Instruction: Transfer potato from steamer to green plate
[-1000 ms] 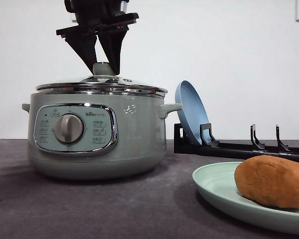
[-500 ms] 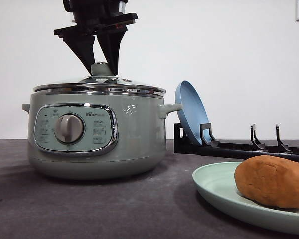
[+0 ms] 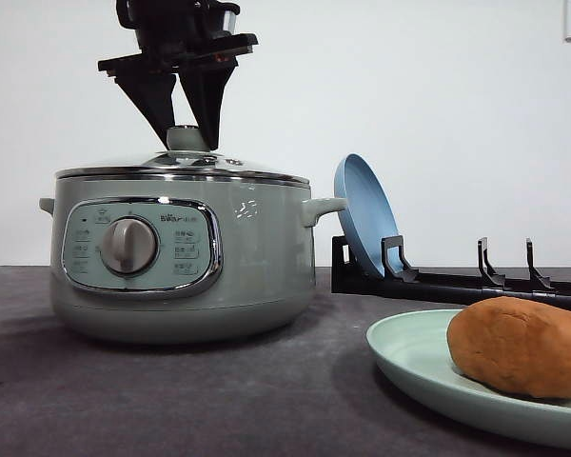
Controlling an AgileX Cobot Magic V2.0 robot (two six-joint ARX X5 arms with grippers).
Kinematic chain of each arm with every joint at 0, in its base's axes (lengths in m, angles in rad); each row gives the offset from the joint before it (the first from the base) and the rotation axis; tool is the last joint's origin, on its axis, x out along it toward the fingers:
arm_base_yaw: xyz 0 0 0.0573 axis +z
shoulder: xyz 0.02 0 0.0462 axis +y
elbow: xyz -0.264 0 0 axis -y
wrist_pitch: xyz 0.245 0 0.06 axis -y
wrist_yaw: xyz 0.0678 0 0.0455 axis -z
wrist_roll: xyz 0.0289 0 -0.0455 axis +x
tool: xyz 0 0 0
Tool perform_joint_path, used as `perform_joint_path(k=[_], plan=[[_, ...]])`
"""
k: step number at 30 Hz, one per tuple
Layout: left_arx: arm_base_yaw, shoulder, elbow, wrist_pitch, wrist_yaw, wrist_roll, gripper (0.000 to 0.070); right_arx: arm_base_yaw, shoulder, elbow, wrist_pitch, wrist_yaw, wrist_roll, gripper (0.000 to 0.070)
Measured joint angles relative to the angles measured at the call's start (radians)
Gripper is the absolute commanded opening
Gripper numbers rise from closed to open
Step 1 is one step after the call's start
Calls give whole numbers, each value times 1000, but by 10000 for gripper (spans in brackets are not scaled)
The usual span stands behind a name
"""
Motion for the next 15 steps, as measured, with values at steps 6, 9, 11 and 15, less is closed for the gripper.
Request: perform_joint_path(k=[6, 9, 11, 15], plan=[[2, 0, 0, 0, 5, 0, 0, 0, 0, 0, 0, 0, 0, 480], [2, 0, 0, 0, 5, 0, 25, 0, 0, 0, 0, 0, 0, 480], [2, 0, 0, 0, 5, 0, 148, 0, 0, 0, 0, 0, 0, 480], [2, 0, 0, -1, 6, -7, 494, 0, 0, 0, 0, 0, 0, 480]])
